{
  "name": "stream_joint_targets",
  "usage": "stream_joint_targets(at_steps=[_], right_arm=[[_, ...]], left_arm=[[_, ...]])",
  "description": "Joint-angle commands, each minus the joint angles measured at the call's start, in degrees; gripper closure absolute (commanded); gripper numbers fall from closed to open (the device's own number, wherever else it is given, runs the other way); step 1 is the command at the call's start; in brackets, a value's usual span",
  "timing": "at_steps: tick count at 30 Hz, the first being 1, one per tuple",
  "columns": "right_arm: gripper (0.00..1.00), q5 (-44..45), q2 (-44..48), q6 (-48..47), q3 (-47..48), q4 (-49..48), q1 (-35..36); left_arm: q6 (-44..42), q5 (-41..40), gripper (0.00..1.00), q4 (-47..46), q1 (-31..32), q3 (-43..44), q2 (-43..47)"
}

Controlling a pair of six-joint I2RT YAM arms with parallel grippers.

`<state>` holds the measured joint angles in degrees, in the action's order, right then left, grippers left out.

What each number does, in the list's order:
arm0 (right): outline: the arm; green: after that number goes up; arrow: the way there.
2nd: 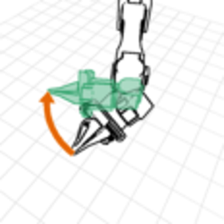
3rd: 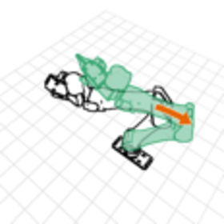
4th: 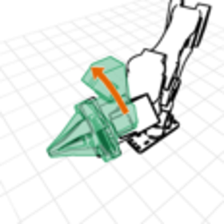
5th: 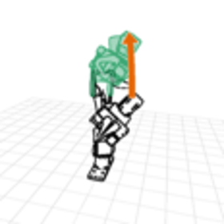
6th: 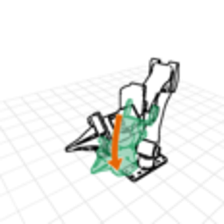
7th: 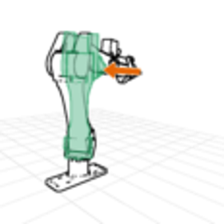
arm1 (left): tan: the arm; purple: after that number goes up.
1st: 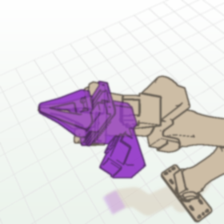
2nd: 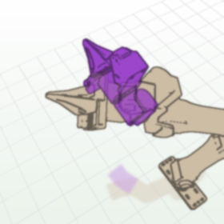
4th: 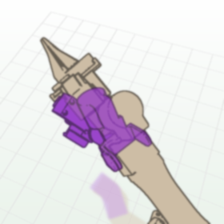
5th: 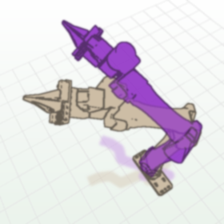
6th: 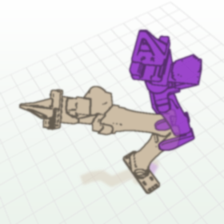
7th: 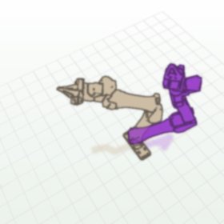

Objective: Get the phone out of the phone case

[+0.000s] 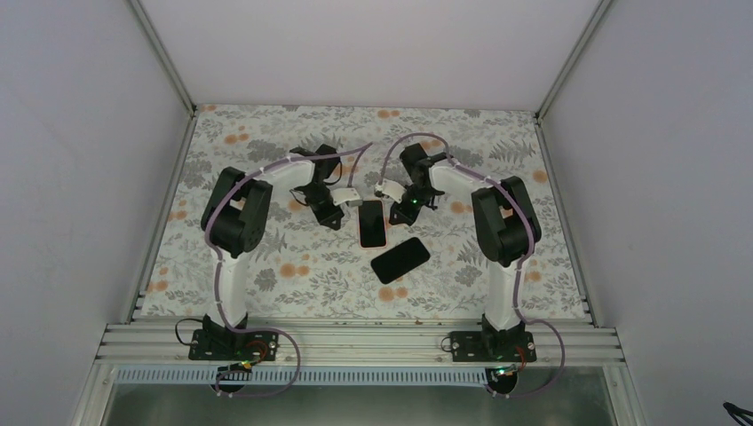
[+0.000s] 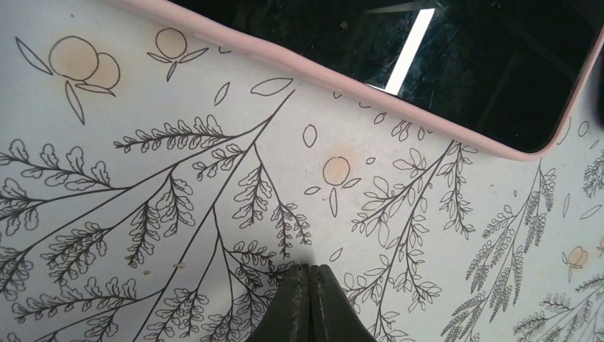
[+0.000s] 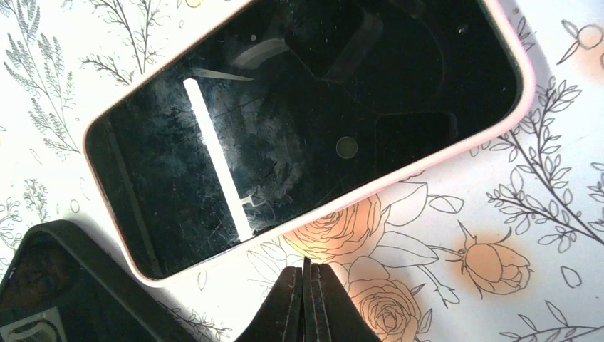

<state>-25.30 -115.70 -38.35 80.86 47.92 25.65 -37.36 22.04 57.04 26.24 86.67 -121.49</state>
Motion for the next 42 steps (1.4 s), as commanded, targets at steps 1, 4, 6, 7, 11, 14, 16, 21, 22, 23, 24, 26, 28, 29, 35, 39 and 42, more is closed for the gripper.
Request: stream_joint_targets(at_steps=[1,4,6,7,11,14,16,21,22,23,24,26,28,29,35,39,42], right_arm=[[0.96,-2.07,0.68,-1.79,-1.51,-1.47,-1.63],[0.96,-4.21,-2.05,-2.22,0.72,0.48,-2.85],[0.96,-5.82,-4.64,-2.42,3.12,2.37,-3.63],[0.96,-6.54,-5.81,-2.43,4.22,2.97,-3.98],[0.96,-8.33,-9.65,-3.0,8.85,6.24,-4.53],[0.96,-9.49,-11.56,-3.14,11.43,8.1,-4.47],[0.96,-9.6,-12.63,-2.84,12.83,8.58,-4.46],[0.96,-9.45,-15.25,-2.78,16.39,10.63,-3.83],[0.96,-9.28,-15.59,-2.59,16.87,10.55,-3.61],[0.96,-9.29,-15.96,-2.4,17.45,10.53,-3.4],[0.96,-9.25,-16.44,-2.13,18.22,10.59,-3.07],[0.96,-9.09,-17.54,-1.28,20.0,10.62,-2.5],[0.96,-9.16,-18.54,-0.7,21.64,10.79,-1.75],[0.96,-9.22,-18.97,-0.49,22.55,10.91,-1.26],[0.96,-9.8,-21.82,-0.91,27.19,13.69,1.29],[0.96,-9.48,-22.24,-0.29,28.78,13.4,2.01],[0.96,-7.86,-19.51,1.75,27.59,9.36,0.81]], left_arm=[[-1.14,-5.33,0.98,-6.45,0.22,-6.29,-0.95],[-1.06,-4.94,0.98,-10.77,0.55,-10.28,2.5],[-1.15,-5.38,0.98,-13.34,1.47,-12.37,5.03],[-1.28,-5.23,0.98,-14.68,2.22,-13.34,6.41],[-2.63,-7.19,0.98,-17.53,5.77,-16.68,9.59],[-2.44,-7.28,0.98,-18.8,8.18,-17.84,9.59],[-2.23,-8.42,0.98,-19.55,9.66,-18.19,8.85],[-1.29,-8.14,0.98,-19.24,12.0,-15.77,5.95],[-1.38,-7.02,0.98,-18.25,12.51,-14.92,5.47],[-1.58,-5.89,0.98,-17.28,13.09,-14.18,5.06],[-1.74,-5.18,0.98,-16.62,13.83,-13.53,4.72],[-1.88,-4.27,0.98,-15.25,15.45,-12.58,3.92],[-1.47,-3.53,0.98,-14.59,16.89,-11.64,2.92],[-1.14,-3.6,0.98,-14.74,17.5,-11.36,2.47],[0.64,-4.95,0.98,-16.14,19.64,-9.07,-0.47],[1.5,-6.84,0.98,-16.84,19.9,-7.46,-1.37],[1.51,-6.98,0.98,-16.54,19.9,-7.42,-0.04]])
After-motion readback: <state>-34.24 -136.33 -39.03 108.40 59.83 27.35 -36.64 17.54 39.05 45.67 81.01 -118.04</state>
